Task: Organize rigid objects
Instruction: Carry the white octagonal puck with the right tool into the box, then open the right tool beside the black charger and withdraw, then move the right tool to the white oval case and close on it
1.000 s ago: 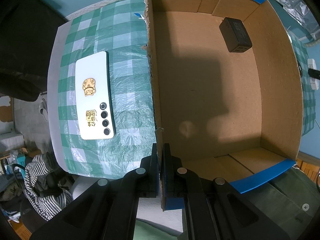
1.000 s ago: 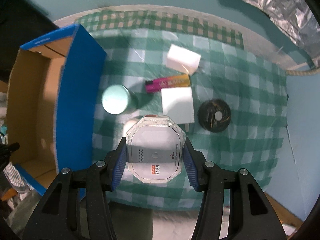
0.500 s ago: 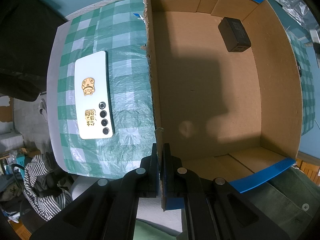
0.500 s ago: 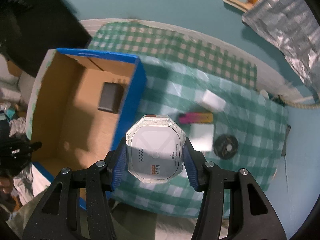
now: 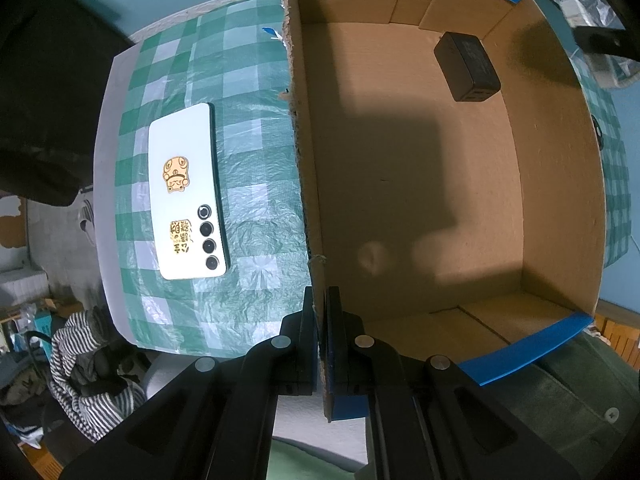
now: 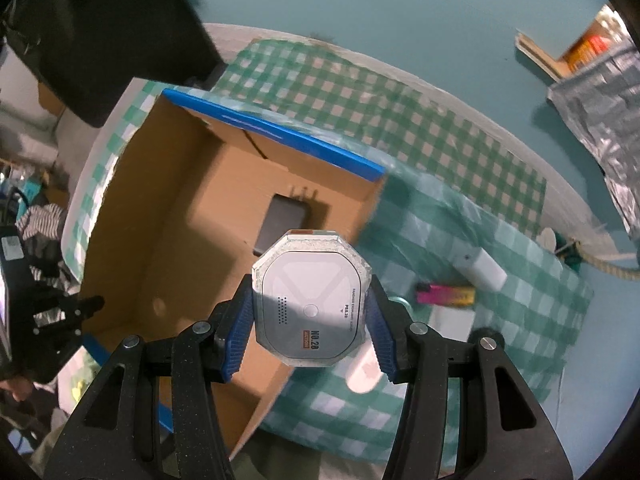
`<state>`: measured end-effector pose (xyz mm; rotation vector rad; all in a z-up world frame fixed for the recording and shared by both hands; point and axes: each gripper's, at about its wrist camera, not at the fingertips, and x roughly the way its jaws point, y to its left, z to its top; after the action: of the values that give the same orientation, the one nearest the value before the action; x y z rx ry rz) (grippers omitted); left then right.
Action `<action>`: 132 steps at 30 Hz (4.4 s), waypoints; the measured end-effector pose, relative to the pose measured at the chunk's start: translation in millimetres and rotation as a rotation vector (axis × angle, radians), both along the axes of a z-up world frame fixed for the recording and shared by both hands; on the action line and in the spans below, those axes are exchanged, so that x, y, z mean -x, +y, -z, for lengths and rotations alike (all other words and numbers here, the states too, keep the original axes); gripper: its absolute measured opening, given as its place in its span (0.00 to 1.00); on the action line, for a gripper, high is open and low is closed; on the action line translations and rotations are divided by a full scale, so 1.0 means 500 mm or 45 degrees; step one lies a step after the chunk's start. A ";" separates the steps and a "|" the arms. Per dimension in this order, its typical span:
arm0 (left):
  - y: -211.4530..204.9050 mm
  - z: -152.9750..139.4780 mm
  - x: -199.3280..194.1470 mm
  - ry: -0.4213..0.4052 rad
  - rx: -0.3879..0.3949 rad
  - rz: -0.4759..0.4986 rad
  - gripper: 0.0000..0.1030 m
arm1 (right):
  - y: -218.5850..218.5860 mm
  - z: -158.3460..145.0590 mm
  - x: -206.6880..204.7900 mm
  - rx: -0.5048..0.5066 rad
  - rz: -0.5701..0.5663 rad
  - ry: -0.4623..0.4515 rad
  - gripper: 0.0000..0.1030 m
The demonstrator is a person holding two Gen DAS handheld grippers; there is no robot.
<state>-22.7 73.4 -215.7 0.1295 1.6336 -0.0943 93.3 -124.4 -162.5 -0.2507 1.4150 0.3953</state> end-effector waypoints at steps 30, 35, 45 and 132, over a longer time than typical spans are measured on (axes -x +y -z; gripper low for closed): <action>-0.001 -0.004 0.001 0.004 -0.001 0.010 0.03 | 0.066 0.130 -0.006 0.079 -0.164 0.071 0.51; -0.001 -0.004 0.002 0.006 0.000 0.010 0.03 | 0.060 0.116 -0.012 0.059 -0.129 0.032 0.51; 0.003 -0.001 0.004 0.008 0.001 0.002 0.03 | 0.034 0.070 -0.019 -0.003 -0.040 -0.016 0.60; -0.002 -0.004 0.005 0.013 0.002 0.007 0.04 | -0.196 0.291 0.092 0.117 0.426 0.231 0.36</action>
<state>-25.0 72.3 -213.8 0.1326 1.6436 -0.1008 47.5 -222.4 -308.2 -0.0498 1.6228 0.0785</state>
